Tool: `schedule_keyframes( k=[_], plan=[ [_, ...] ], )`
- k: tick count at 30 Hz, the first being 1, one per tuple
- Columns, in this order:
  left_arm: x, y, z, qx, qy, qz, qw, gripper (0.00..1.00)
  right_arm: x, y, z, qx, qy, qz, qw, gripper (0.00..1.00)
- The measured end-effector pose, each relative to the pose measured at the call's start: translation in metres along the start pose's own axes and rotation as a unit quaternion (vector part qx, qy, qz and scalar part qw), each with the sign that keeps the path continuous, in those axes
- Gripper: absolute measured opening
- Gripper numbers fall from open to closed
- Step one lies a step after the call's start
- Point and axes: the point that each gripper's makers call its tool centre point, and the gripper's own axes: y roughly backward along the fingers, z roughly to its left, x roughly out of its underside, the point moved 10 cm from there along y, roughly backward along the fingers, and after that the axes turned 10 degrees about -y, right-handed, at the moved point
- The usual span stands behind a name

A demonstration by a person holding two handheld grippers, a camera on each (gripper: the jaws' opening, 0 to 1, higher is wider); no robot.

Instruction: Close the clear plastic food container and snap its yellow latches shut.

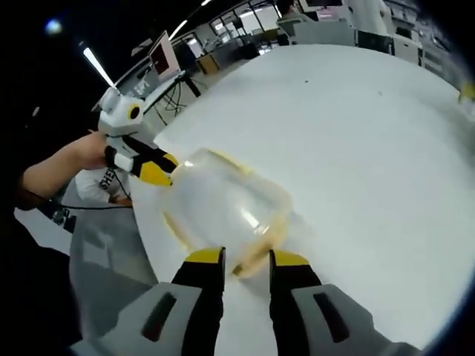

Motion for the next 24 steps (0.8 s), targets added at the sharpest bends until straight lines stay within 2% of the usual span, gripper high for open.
schedule_keyframes(
  k=[7,8,9,10,14,19,24],
  plan=[
    [-0.002,-0.001,0.000,0.005,-0.014,0.009,0.9998,0.17,-0.006,-0.002,0.002,0.001,0.021,0.031,0.9993,0.17],
    [-0.005,-0.004,-0.003,0.030,-0.016,-0.006,0.9994,0.15,-0.006,-0.001,0.002,0.001,0.026,0.032,0.9991,0.17],
    [0.000,-0.005,-0.005,0.016,-0.015,0.013,0.9997,0.15,-0.005,-0.003,-0.001,-0.004,0.014,0.033,0.9993,0.15],
    [0.000,-0.005,-0.005,0.013,-0.003,0.016,0.9998,0.15,-0.005,-0.002,-0.003,-0.016,0.009,0.029,0.9994,0.15],
    [-0.010,-0.004,-0.008,0.000,-0.013,0.047,0.9988,0.16,-0.005,0.000,-0.002,-0.021,0.015,0.045,0.9987,0.15],
    [-0.011,-0.005,-0.007,-0.014,-0.005,0.055,0.9984,0.18,-0.007,-0.001,-0.005,-0.029,0.015,0.057,0.9979,0.17],
    [-0.009,-0.005,-0.007,-0.022,0.008,0.052,0.9984,0.20,-0.009,-0.002,-0.004,-0.025,0.009,0.066,0.9975,0.17]
  ],
)
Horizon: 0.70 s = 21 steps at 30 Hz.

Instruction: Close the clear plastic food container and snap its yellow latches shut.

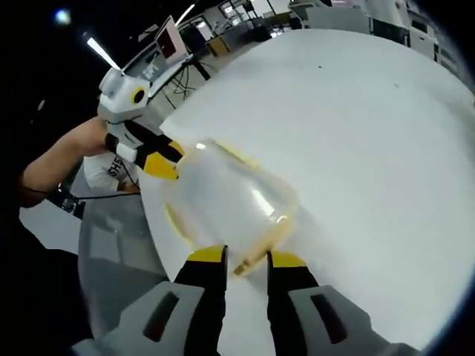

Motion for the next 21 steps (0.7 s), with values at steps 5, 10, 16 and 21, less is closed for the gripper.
schedule_keyframes(
  k=[5,10,16,21],
  plan=[
    [0.000,-0.002,0.002,0.007,0.016,0.002,0.9998,0.22,-0.003,-0.001,0.000,0.002,0.005,0.010,0.9999,0.18],
    [-0.001,-0.004,-0.002,0.001,0.020,0.004,0.9998,0.23,-0.004,-0.001,-0.002,-0.001,0.008,0.015,0.9999,0.18],
    [0.000,-0.004,-0.003,-0.014,0.021,0.002,0.9997,0.24,-0.005,-0.002,0.003,0.017,0.021,0.010,0.9996,0.19],
    [0.000,0.000,-0.011,-0.047,-0.012,-0.011,0.9988,0.25,-0.003,0.000,0.005,0.027,0.033,-0.005,0.9991,0.20]
  ],
)
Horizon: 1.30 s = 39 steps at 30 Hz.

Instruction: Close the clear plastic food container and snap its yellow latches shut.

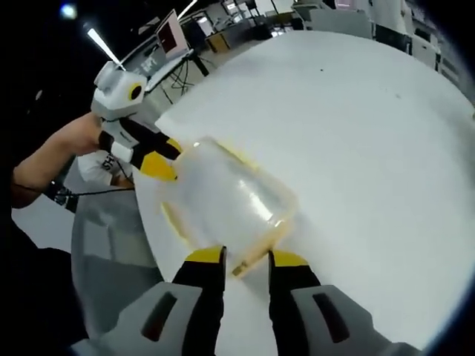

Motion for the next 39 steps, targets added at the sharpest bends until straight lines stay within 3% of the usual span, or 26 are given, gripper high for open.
schedule_keyframes(
  k=[3,5,7,13,15,19,21,23,24,27,39],
  plan=[
    [-0.001,0.002,-0.007,-0.037,-0.055,-0.017,0.9977,0.26,-0.001,0.000,0.005,0.026,0.048,-0.008,0.9985,0.20],
    [0.000,0.003,-0.011,-0.057,-0.071,-0.026,0.9955,0.26,-0.001,0.001,0.009,0.042,0.092,-0.006,0.9949,0.21],
    [0.001,0.005,-0.017,-0.078,-0.108,-0.039,0.9903,0.26,-0.002,0.001,0.012,0.057,0.121,-0.005,0.9910,0.22],
    [0.003,0.006,-0.024,-0.109,-0.171,-0.060,0.9773,0.28,0.000,0.002,0.010,0.056,0.132,-0.021,0.9894,0.24],
    [0.000,0.006,-0.025,-0.115,-0.205,-0.058,0.9703,0.29,0.000,0.002,0.010,0.058,0.158,-0.032,0.9852,0.26],
    [-0.004,0.006,-0.034,-0.130,-0.292,-0.048,0.9464,0.29,0.002,0.002,0.011,0.050,0.216,-0.077,0.9721,0.30],
    [-0.005,0.004,-0.040,-0.121,-0.327,-0.051,0.9359,0.29,0.001,0.002,0.017,0.034,0.223,-0.090,0.9702,0.31],
    [-0.005,0.002,-0.043,-0.118,-0.336,-0.051,0.9330,0.30,0.000,0.002,0.021,0.026,0.234,-0.095,0.9671,0.32],
    [-0.006,0.001,-0.045,-0.114,-0.354,-0.052,0.9270,0.30,-0.002,0.001,0.024,0.023,0.244,-0.097,0.9645,0.33],
    [-0.009,-0.001,-0.049,-0.108,-0.371,-0.057,0.9208,0.30,-0.006,-0.002,0.029,0.013,0.257,-0.100,0.9611,0.37],
    [-0.023,-0.005,-0.054,-0.085,-0.394,-0.063,0.9129,0.27,-0.018,-0.014,0.034,-0.008,0.258,-0.103,0.9605,0.41]
  ],
)
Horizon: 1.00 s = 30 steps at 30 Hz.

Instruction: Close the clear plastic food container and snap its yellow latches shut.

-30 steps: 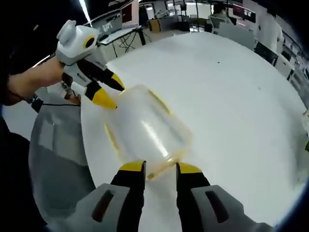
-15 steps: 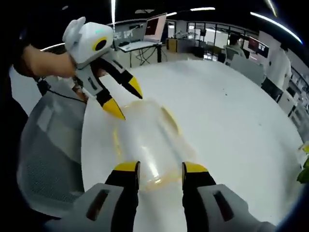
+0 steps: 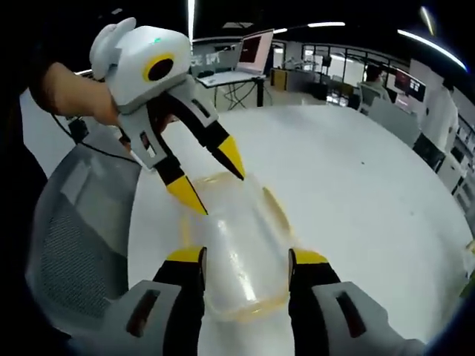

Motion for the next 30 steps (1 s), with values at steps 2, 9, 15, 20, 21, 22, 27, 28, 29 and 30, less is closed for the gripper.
schedule_keyframes(
  k=[2,9,15,20,21,22,27,28,29,30],
  plan=[
    [-0.002,0.000,-0.001,0.006,-0.006,-0.004,1.0000,0.27,-0.004,-0.001,0.000,-0.005,-0.001,-0.007,1.0000,0.39],
    [-0.010,0.000,-0.012,0.026,-0.044,-0.010,0.9986,0.27,-0.007,-0.008,0.003,-0.016,0.004,-0.004,0.9999,0.39],
    [-0.012,0.002,-0.017,0.027,-0.049,-0.011,0.9984,0.27,-0.012,-0.012,0.004,-0.021,0.010,-0.004,0.9997,0.39],
    [-0.014,0.003,-0.022,0.031,-0.050,-0.026,0.9979,0.31,-0.018,-0.017,0.002,-0.023,0.017,0.000,0.9996,0.39],
    [-0.015,0.003,-0.024,0.031,-0.051,-0.025,0.9979,0.30,-0.020,-0.017,0.002,-0.023,0.019,-0.001,0.9996,0.39],
    [-0.015,0.003,-0.025,0.033,-0.056,-0.023,0.9977,0.30,-0.021,-0.018,0.001,-0.023,0.019,-0.002,0.9996,0.39],
    [-0.015,0.002,-0.031,0.040,-0.058,-0.024,0.9973,0.31,-0.027,-0.021,0.001,-0.026,0.032,0.002,0.9992,0.39],
    [-0.015,0.001,-0.033,0.043,-0.060,-0.023,0.9970,0.31,-0.028,-0.022,0.000,-0.027,0.033,0.004,0.9991,0.39],
    [-0.015,0.001,-0.034,0.044,-0.061,-0.023,0.9969,0.31,-0.028,-0.023,-0.001,-0.027,0.035,0.006,0.9990,0.39],
    [-0.015,0.000,-0.035,0.045,-0.063,-0.023,0.9968,0.32,-0.029,-0.024,-0.002,-0.029,0.038,0.008,0.9988,0.39]
  ],
)
